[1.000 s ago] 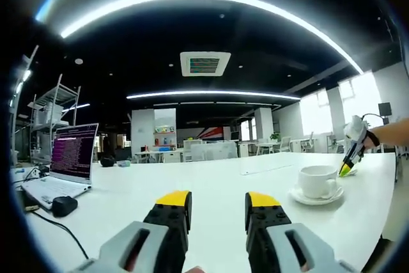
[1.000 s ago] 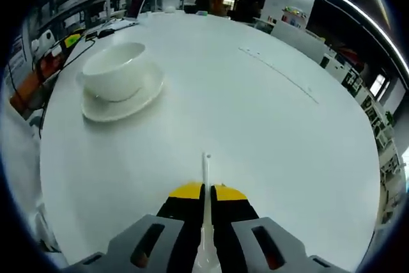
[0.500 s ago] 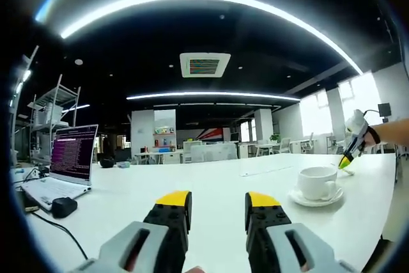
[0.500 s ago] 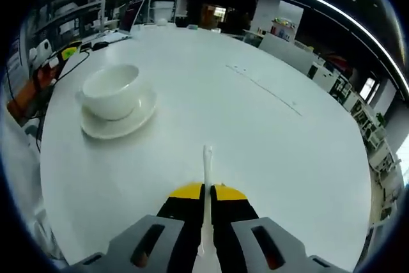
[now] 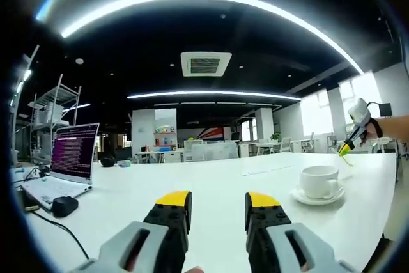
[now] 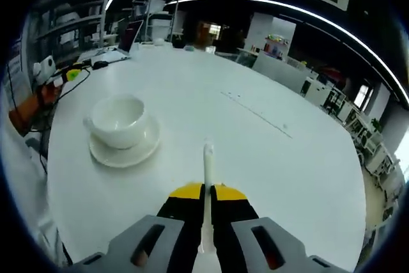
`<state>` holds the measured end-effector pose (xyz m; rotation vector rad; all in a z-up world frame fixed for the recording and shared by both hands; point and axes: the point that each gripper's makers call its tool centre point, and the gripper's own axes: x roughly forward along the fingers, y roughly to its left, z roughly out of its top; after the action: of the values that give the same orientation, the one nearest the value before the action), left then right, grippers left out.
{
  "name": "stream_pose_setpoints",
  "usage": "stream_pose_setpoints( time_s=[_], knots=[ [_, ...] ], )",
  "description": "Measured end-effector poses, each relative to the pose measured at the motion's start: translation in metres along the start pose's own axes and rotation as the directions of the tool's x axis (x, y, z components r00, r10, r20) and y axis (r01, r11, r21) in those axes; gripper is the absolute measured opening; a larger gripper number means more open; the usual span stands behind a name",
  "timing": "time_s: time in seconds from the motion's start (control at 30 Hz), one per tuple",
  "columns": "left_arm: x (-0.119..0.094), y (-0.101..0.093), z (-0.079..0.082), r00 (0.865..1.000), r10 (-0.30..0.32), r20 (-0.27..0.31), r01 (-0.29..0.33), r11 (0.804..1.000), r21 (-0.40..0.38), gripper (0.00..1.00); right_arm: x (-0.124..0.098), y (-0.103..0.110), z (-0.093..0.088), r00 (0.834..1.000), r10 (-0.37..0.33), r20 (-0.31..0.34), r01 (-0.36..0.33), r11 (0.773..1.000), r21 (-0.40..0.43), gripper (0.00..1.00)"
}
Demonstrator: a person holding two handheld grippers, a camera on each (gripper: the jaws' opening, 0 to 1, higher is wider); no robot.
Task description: Tidy tabletop coffee trays, cups and spoons，present forward
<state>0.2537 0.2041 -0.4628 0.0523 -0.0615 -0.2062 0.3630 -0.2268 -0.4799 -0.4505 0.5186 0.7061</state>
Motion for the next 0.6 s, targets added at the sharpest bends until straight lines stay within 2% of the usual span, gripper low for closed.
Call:
stream_pose_setpoints(
  time_s=[0.1, 0.27, 0.3, 0.43, 0.6],
  knots=[
    [0.0, -0.001, 0.001, 1.0, -0.005, 0.002, 0.005, 1.0, 0.001, 0.35, -0.007, 0.003, 0.019, 0.999, -0.014, 0.036, 0.015, 1.0, -0.011, 0.05],
    [0.0, -0.007, 0.004, 0.999, -0.038, 0.004, 0.038, 0.999, 0.0, 0.35, -0.014, 0.012, 0.057, 0.994, 0.006, 0.107, -0.005, 1.0, -0.008, 0.05],
    [-0.001, -0.007, 0.004, 0.999, -0.041, 0.003, 0.041, 0.999, 0.005, 0.35, -0.015, 0.012, 0.06, 0.994, 0.008, 0.112, -0.006, 1.0, -0.012, 0.05],
    [-0.003, -0.012, 0.006, 0.998, -0.07, -0.004, 0.07, 0.997, 0.023, 0.35, -0.015, 0.022, 0.093, 0.986, 0.019, 0.163, -0.012, 0.999, -0.043, 0.05],
    [-0.005, -0.017, 0.008, 0.996, -0.091, -0.001, 0.091, 0.996, 0.009, 0.35, -0.012, 0.038, 0.13, 0.975, 0.033, 0.221, -0.027, 0.999, -0.031, 0.05]
  ],
)
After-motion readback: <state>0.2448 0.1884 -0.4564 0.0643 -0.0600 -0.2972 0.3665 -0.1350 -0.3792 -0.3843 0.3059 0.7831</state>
